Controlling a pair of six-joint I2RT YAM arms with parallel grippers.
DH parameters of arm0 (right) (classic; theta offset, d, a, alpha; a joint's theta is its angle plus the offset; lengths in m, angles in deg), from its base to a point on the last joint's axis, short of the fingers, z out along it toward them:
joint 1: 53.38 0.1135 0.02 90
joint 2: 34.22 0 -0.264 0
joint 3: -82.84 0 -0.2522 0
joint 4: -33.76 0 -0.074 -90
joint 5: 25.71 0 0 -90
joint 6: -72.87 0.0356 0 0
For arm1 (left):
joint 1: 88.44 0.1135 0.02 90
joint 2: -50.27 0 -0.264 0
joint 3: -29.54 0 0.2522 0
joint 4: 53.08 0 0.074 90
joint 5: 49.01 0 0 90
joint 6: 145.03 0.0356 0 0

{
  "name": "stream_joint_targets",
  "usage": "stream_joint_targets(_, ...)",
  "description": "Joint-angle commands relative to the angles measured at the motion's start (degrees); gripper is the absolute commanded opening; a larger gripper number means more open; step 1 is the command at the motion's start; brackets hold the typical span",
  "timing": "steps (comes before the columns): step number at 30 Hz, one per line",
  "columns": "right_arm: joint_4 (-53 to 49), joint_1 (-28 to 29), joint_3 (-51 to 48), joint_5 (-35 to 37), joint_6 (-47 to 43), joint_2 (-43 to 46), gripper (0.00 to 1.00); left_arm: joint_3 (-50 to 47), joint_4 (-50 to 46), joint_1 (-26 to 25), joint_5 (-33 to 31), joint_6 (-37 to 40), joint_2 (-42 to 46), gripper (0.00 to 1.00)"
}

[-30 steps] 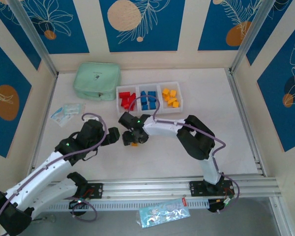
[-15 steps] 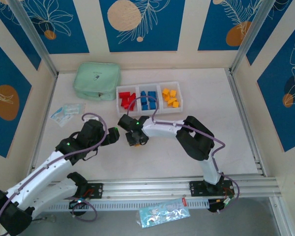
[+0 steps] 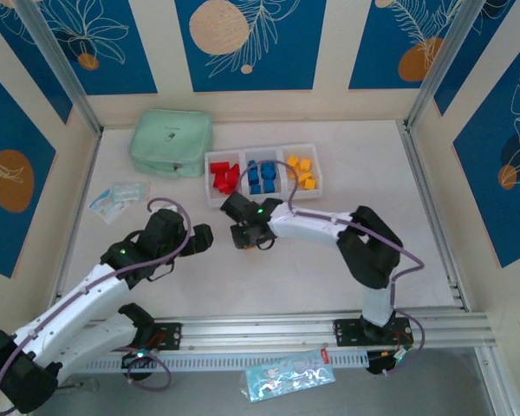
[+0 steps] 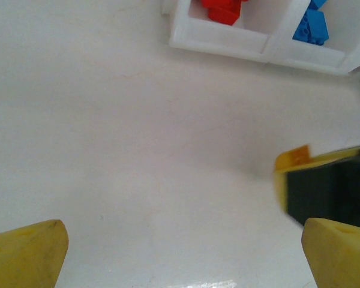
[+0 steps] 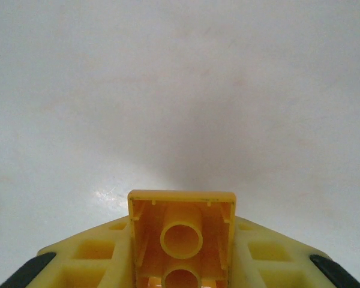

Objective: Sort the legos into containers by color
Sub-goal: Pick up the lego from the center of the table, then place the lego in the container.

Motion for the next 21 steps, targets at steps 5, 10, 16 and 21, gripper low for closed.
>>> stream_joint_targets(5,0.86,-8.39,-3.11,-0.68,-4.25,8.53,0.25,5.59,4.76,0.70,4.93,3.53,-5.33,0.99)
stream_joint_targets(10,1.43,-17.19,-1.82,-3.19,-7.65,9.63,0.25,7.96,9.73,0.70,8.84,4.40,-10.47,0.99)
stream_joint_targets(16,2.16,-26.35,3.79,-5.93,-10.81,5.94,0.25,11.25,15.69,0.71,13.01,5.61,-17.90,0.99)
stream_joint_targets(21,1.64,-30.71,11.51,-4.50,-13.53,-0.75,0.25,13.59,18.46,0.70,14.55,6.28,-22.54,0.99)
